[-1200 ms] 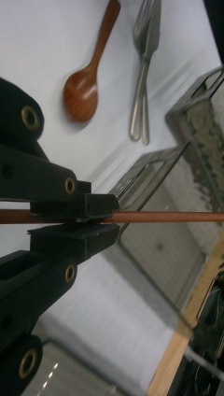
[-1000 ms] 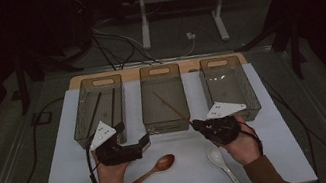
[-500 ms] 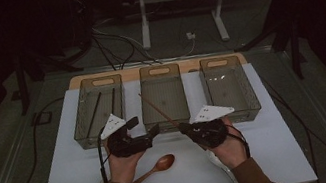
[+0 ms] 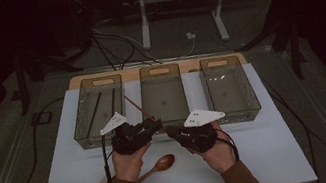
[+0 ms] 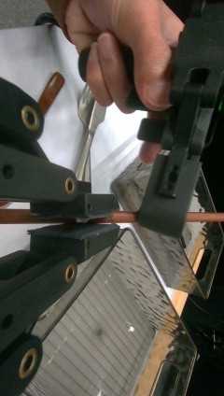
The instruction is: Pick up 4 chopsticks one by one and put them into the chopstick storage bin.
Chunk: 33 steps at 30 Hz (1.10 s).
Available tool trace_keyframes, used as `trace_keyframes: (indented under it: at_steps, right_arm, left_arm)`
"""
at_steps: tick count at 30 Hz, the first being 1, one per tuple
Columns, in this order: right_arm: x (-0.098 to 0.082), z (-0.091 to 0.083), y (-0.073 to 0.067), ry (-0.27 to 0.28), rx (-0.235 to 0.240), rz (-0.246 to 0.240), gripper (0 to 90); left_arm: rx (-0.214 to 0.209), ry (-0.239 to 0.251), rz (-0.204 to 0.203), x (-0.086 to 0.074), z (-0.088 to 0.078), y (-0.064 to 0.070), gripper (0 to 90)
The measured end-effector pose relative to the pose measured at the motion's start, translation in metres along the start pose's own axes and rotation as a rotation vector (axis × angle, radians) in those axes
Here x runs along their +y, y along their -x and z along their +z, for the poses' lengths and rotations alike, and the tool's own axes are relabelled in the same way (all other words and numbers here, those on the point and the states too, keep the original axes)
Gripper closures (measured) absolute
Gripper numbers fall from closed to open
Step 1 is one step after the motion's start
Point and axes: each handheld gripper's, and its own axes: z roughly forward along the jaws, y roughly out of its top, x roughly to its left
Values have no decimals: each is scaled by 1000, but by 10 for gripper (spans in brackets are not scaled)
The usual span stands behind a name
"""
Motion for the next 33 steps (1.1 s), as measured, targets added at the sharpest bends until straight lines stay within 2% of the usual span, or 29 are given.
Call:
trace_keyframes:
  at_steps: [10, 13, 15, 20, 24, 33]
  right_arm:
    - [-3, 7, 0, 0, 8, 3, 852]
    - [-4, 9, 0, 2, 15, 15, 838]
    - [-4, 9, 1, 10, 24, 36, 709]
    - [-5, 8, 5, -4, 14, 32, 416]
    - [-9, 7, 11, -24, -15, 39, 274]
    - [-18, 8, 16, -65, -70, 48, 100]
  left_arm:
    - [-60, 4, -15, 0, 0, 2, 828]
    - [-58, 1, -10, 1, 1, 4, 856]
    - [-47, 3, -7, 2, 0, 4, 860]
    - [-22, 3, -9, 5, -6, 0, 861]
    - [-4, 5, -7, 8, -11, -3, 861]
    - [25, 1, 4, 12, -18, -7, 861]
